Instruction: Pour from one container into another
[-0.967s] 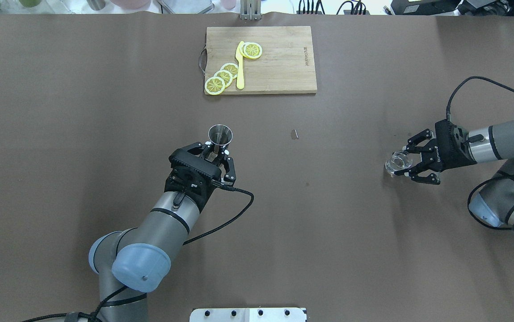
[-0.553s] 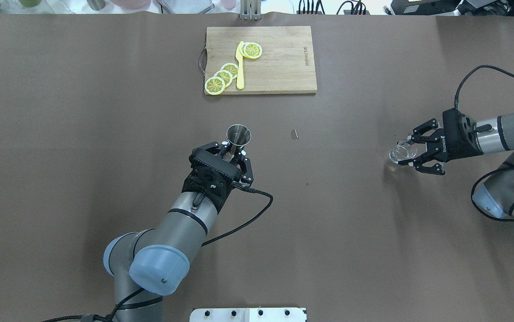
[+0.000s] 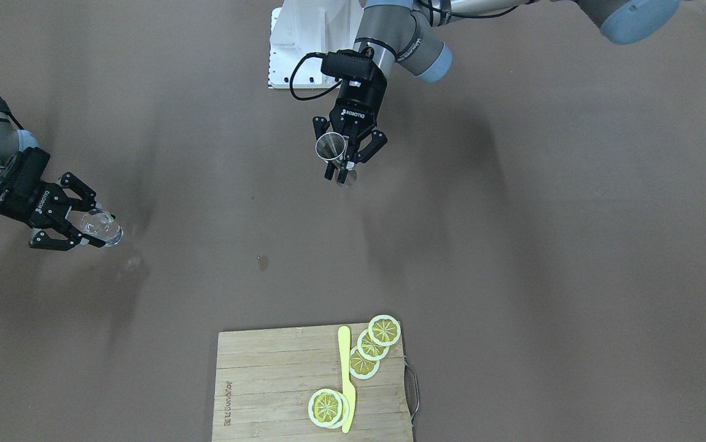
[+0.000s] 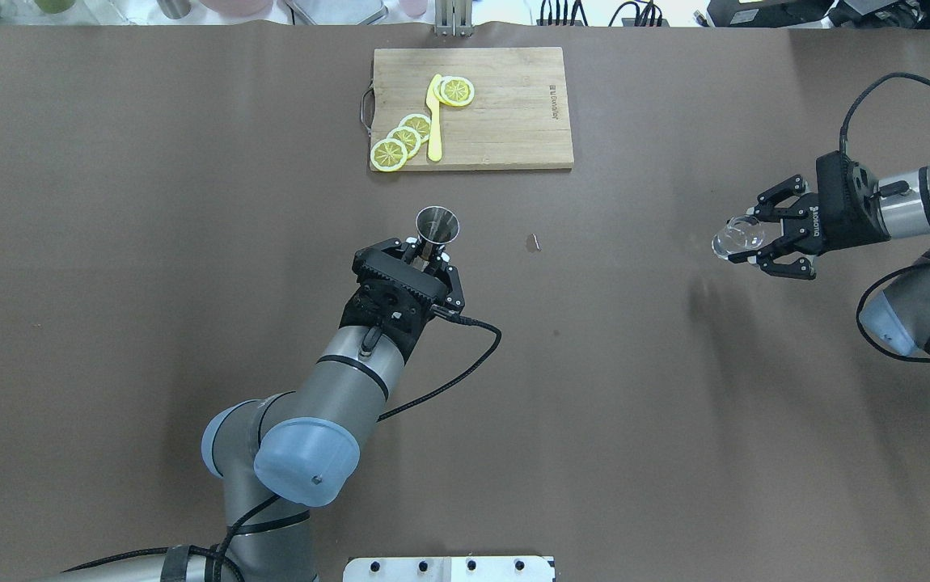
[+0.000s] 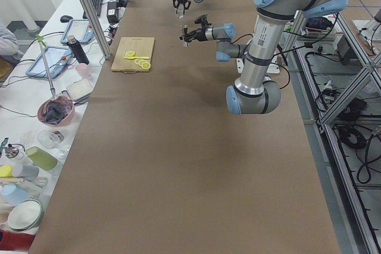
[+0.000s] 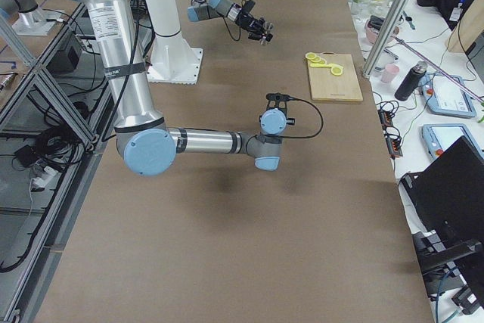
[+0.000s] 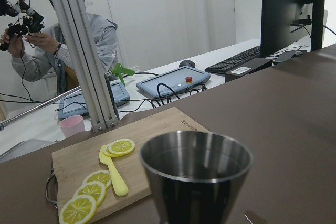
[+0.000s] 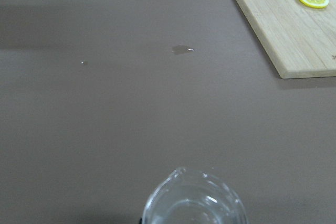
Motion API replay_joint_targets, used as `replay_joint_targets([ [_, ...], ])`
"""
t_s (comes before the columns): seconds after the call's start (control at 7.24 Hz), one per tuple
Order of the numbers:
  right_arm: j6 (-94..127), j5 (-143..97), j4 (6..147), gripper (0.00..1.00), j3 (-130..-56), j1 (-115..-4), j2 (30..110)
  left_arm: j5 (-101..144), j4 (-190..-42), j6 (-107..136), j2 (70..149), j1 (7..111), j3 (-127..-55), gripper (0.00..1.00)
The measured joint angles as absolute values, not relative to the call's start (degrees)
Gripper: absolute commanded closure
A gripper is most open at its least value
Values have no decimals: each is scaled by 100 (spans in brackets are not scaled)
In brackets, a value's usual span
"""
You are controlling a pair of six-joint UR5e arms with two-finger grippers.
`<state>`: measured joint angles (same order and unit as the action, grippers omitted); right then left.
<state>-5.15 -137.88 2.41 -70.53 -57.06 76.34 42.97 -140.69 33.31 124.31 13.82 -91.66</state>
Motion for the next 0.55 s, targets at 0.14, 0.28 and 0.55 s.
replay_joint_targets([
  [0.14, -501, -13839, 354, 100, -7152, -5831, 7548, 4303, -14072, 3334, 12505, 1426, -9077, 100],
  [0.28, -481, -13906, 580, 100, -7383, -5924, 7505, 4307, -14075, 3333, 12587, 1442, -9043, 100],
  [0.55, -465, -14062, 1267, 100, -8025, -5996, 7476, 4319, -14072, 3337, 12752, 1452, -8988, 100],
])
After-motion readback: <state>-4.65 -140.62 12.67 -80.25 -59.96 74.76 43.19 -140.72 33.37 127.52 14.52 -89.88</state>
